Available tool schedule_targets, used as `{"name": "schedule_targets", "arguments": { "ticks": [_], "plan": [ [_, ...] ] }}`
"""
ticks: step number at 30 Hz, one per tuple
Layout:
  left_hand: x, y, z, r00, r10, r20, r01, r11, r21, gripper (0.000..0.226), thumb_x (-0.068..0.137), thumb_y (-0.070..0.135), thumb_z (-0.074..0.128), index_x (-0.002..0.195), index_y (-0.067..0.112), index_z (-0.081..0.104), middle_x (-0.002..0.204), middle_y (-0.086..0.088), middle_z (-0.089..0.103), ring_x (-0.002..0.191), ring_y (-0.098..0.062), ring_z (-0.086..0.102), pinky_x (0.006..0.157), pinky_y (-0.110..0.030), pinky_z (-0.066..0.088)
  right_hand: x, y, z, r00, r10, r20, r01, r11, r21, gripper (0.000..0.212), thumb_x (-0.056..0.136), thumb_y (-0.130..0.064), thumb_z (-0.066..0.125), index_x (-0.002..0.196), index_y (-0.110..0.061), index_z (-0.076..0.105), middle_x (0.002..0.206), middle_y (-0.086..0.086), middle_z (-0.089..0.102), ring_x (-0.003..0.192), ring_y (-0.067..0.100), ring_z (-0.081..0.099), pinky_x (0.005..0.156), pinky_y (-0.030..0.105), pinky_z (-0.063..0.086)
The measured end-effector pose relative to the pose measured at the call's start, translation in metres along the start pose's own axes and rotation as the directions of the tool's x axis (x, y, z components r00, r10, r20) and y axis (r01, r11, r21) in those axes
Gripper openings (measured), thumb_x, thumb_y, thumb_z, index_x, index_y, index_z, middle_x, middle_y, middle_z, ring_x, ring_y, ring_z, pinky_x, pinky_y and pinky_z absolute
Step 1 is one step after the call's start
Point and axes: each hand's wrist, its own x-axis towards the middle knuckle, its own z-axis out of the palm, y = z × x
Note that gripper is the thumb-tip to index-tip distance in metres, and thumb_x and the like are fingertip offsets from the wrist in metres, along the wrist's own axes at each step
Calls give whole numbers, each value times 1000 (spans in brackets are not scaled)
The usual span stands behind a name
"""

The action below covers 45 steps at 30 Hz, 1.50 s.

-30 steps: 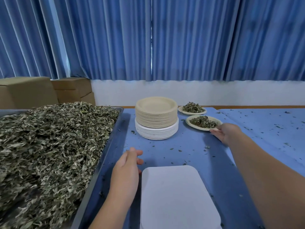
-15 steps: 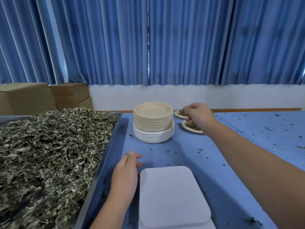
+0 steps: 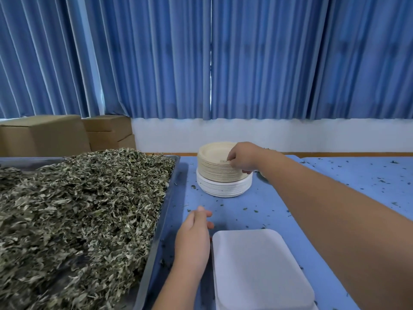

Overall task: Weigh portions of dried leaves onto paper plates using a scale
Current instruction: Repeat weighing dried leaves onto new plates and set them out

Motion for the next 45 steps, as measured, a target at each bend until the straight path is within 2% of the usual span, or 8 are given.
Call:
{"name": "schedule_targets", "arguments": {
  "ticks": [9,14,22,28,30,33,37,45],
  "plan": [
    [-1,3,-1,1000,2,5,-2,1000,-21,32,99,41,41,84,30,67,79,6,65,67,-16,54,68,-32,42,4,1,-13,993,-20,-116,41,983,179,18,92,-15,60,102,-15,75,56,2,56,47,14,50,49,17,40],
    [-3,6,-3,1000,3,10,-3,1000,-2,31,100,40,41,86,29,66,83,4,65,73,-17,56,70,-32,41,-6,5,-16,973,-30,-230,92,960,265,17,92,-17,62,104,-15,74,81,13,71,52,17,55,56,18,46],
    [-13,21,-5,993,89,-73,-89,996,4,21,97,27,48,91,27,68,89,5,64,76,-15,56,74,-36,46,-79,12,-6,937,-39,-347,213,853,477,15,95,-14,60,105,-15,72,80,0,66,58,5,62,60,15,51],
    [-23,52,-11,996,-86,20,84,860,-504,36,103,33,40,91,10,65,78,-3,61,55,-12,56,48,-23,44,-169,32,21,920,-194,-339,360,757,546,22,94,1,56,99,-13,73,94,-7,62,74,9,64,77,16,50],
    [-24,59,-21,981,-125,147,188,792,-581,49,103,43,33,101,5,64,85,-7,61,64,-15,57,55,-25,43,-194,42,25,930,-228,-287,359,728,584,26,94,2,54,98,-16,73,96,-10,64,79,6,63,80,14,49],
    [-27,60,-32,945,-170,278,284,850,-444,52,102,45,35,115,2,62,110,-14,61,92,-25,53,67,-30,42,-224,55,30,934,-248,-255,356,656,665,28,93,6,53,97,-13,75,99,-9,65,84,10,65,79,14,49],
    [-39,58,-33,928,-217,302,254,963,-89,18,94,20,56,87,8,66,75,-6,51,64,-18,51,52,-25,46,-240,63,38,956,-126,-264,291,488,823,33,91,11,50,79,-5,76,92,3,70,82,17,62,72,18,49],
    [-45,53,-34,954,-190,233,150,972,180,17,88,12,64,97,1,72,74,-11,58,63,-23,47,63,-36,39,-235,67,57,989,58,-135,82,547,833,25,87,3,61,81,-17,76,86,2,73,64,10,57,68,19,50]
  ]
}}
